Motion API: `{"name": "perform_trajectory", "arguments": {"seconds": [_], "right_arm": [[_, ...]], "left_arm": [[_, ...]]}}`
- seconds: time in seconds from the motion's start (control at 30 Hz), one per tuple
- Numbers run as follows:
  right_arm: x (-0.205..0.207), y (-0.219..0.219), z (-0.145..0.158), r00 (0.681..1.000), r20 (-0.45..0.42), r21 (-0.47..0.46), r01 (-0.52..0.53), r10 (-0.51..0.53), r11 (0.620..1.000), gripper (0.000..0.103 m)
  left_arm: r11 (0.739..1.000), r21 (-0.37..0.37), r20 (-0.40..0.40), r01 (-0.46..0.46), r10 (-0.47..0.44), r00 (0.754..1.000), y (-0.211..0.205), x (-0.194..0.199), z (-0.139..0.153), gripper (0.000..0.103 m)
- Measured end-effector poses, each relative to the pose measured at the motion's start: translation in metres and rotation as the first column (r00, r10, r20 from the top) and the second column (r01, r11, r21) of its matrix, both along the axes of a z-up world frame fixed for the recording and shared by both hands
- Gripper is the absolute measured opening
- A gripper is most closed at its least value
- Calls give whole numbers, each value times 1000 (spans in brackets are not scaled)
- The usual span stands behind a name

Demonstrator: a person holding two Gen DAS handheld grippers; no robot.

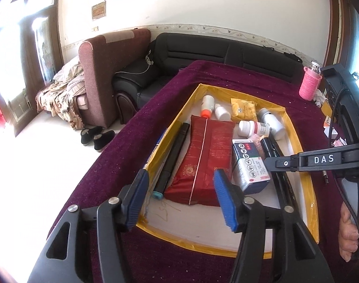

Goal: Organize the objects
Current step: 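Place the gold-ended marker in the tray and open the right gripper, then move the right gripper back toward the remaining items on the bed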

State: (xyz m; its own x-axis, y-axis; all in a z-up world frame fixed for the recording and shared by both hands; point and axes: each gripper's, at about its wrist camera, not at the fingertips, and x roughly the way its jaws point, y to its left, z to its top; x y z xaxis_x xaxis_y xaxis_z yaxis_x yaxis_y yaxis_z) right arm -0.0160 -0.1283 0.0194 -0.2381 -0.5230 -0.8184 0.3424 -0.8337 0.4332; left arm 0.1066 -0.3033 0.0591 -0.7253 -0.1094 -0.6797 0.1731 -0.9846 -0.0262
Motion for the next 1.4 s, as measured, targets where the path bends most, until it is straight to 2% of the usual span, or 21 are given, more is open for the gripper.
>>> {"name": "perform_trajectory", "arguments": {"seconds": [0.03,0.1,0.13,0.33,0.43,0.67,0.8,0.93,1.1,1.2,1.4], "right_arm": [[3,0,2,1000,3,-8,-7,7,1000,29],[6,0,4,1000,13,-37,-23,24,999,45],[8,0,6,999,17,-54,-29,30,998,46],[17,11,18,1000,4,-89,-24,25,996,47],[19,22,23,1000,-6,-99,-2,1,995,51],[25,75,37,995,-35,-123,92,-97,988,52],[32,118,47,982,-69,-120,167,-176,979,53],[41,171,57,950,-125,-113,273,-286,955,53],[52,229,67,891,-206,-129,384,-404,914,57],[55,253,70,853,-254,-131,437,-456,890,57],[58,285,77,790,-334,-107,510,-514,854,58]], "left_arm": [[1000,-2,0,0,0,1000,0,0,1,53],[1000,-4,4,-3,3,1000,1,0,2,53],[1000,-7,8,-4,4,1000,2,1,3,53],[999,-44,7,-1,1,1000,12,6,13,53],[998,-65,-7,1,-2,1000,20,10,20,58],[993,-102,-13,53,-55,998,50,14,34,58],[992,-83,-6,97,-98,995,67,15,40,59],[986,-56,-6,156,-157,988,89,13,45,60],[974,-25,15,227,-227,974,125,8,43,60],[957,7,46,289,-289,956,154,4,39,60],[931,19,93,364,-364,927,200,-7,34,60]]}}
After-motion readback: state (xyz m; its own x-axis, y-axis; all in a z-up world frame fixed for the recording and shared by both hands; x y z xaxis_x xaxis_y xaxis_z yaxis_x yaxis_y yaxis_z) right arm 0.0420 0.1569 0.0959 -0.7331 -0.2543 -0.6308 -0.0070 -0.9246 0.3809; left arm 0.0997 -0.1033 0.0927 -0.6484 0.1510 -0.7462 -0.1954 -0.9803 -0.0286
